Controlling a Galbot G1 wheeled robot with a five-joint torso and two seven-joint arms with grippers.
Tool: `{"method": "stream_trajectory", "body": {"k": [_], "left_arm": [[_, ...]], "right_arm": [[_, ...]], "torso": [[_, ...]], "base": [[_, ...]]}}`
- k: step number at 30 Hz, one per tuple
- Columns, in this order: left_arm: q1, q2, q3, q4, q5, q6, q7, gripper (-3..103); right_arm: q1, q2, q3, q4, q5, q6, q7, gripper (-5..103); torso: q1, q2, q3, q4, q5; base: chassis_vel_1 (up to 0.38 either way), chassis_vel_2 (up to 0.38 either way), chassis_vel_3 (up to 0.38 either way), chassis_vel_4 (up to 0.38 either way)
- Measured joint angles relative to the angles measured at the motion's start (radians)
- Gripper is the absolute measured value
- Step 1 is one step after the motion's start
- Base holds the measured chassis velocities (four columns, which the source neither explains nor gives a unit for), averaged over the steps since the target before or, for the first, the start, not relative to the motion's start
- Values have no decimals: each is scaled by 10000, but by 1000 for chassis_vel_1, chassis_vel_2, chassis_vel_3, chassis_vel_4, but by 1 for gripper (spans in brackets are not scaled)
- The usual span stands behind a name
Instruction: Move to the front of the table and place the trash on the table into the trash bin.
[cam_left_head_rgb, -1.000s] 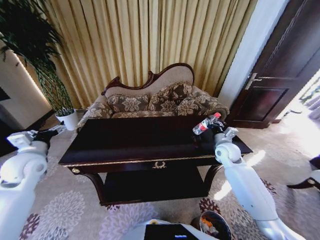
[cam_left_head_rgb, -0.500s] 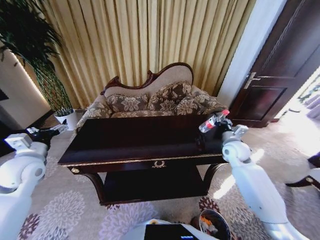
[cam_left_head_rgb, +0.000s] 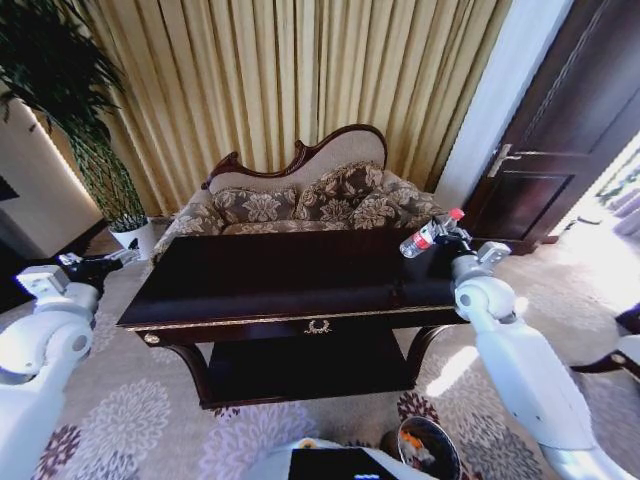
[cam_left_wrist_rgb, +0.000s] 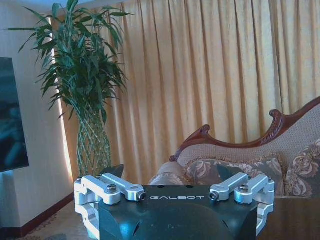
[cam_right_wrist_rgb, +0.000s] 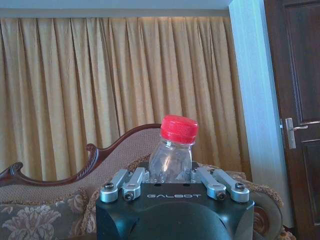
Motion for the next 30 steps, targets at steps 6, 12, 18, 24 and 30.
{"method": "stream_trajectory", "body": {"k": [6, 12, 18, 24, 30], "left_arm": [[-9, 15, 50, 51, 75, -15, 55, 100], [-21, 33, 127, 104, 180, -30, 125, 100], [5, 2, 185, 120, 252, -56, 135, 100], [-81, -80, 386, 166, 367, -98, 142, 100], [-79, -116, 445, 203, 410, -225, 162, 100]], "right_arm": [[-52, -149, 44, -7, 48, 26, -27, 32], [-143, -140, 51, -16, 43, 50, -39, 32], [-202, -70, 51, -16, 7, 62, -45, 32], [-226, -10, 10, -54, -24, 71, -46, 32], [-217, 105, -67, -161, -159, 78, -57, 32]], "torso": [[0, 0, -2, -1, 0], [-7, 6, -4, -1, -2], [-6, 6, -4, 2, -1], [-5, 4, -3, 0, -1], [-1, 0, -1, -1, 1]], "base": [[135, -150, -135, 148], [212, -209, -216, 204], [208, -208, -214, 207], [182, -187, -190, 170], [171, -189, -168, 172]]}}
